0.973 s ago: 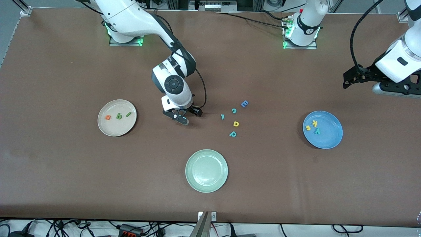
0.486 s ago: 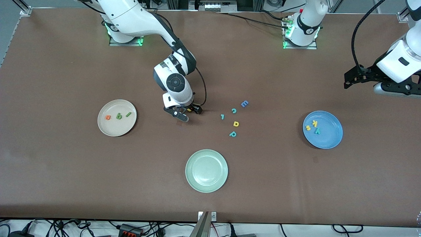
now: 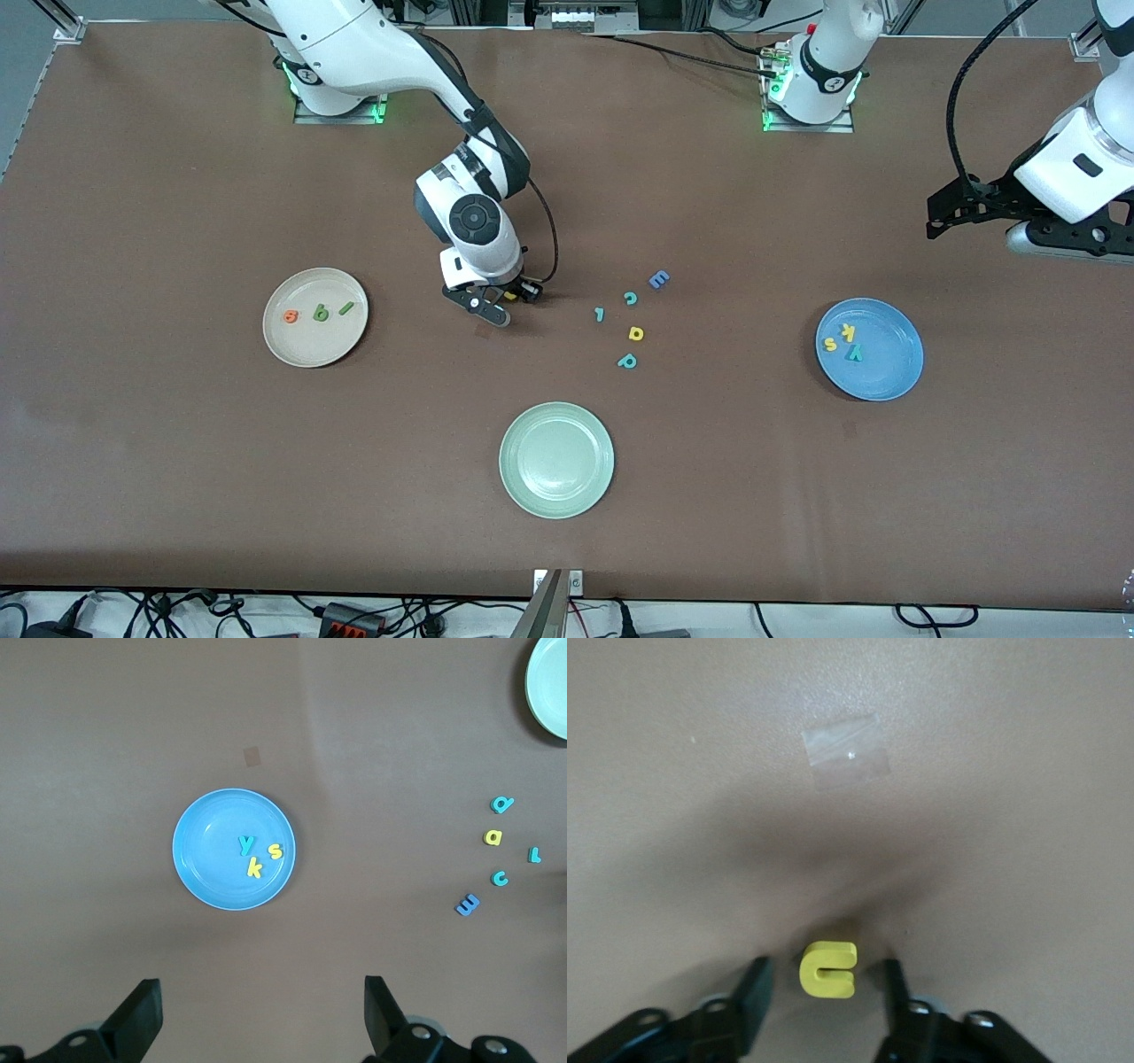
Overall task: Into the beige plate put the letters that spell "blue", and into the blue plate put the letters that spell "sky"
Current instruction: 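Close the right gripper on the yellow u and lift it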
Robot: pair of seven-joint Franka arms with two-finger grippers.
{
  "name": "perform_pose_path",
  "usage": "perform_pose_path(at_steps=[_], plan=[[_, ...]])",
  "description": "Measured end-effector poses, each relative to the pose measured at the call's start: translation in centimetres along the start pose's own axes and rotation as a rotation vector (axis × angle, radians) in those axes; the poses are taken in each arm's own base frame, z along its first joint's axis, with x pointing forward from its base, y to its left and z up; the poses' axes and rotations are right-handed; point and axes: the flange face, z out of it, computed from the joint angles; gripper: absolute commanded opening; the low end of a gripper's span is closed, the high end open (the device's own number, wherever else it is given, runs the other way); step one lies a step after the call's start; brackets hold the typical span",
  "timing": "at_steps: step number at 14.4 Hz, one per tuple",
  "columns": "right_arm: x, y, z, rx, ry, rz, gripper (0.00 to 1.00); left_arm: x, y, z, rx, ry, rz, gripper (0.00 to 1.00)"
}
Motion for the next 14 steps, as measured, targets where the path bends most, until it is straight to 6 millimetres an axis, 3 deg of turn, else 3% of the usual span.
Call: perform_pose_path(at_steps=[3,7,10,12,14], plan=[[0.1,0.0,-0.2,0.004,0.002,0.002,0.00,0.0,0.0,0.0,0.000,0.000,0.000,1.00],[1.5,0.0,-1.9,0.023,0.017,0.021,0.00,0.0,0.0,0.0,0.000,0.000,0.000,1.00],[6.0,1.6,-6.3,-0.038,-0.009,-0.011,0.00,0.0,0.0,0.0,0.000,0.000,0.000,1.00],[10.4,4.8,-8.7,-0.086,-0.050,-0.085,0.00,0.0,0.0,0.0,0.000,0.000,0.000,1.00],[15.0,9.2,-9.6,-0.125,-0.107,-0.160,0.00,0.0,0.0,0.0,0.000,0.000,0.000,1.00]])
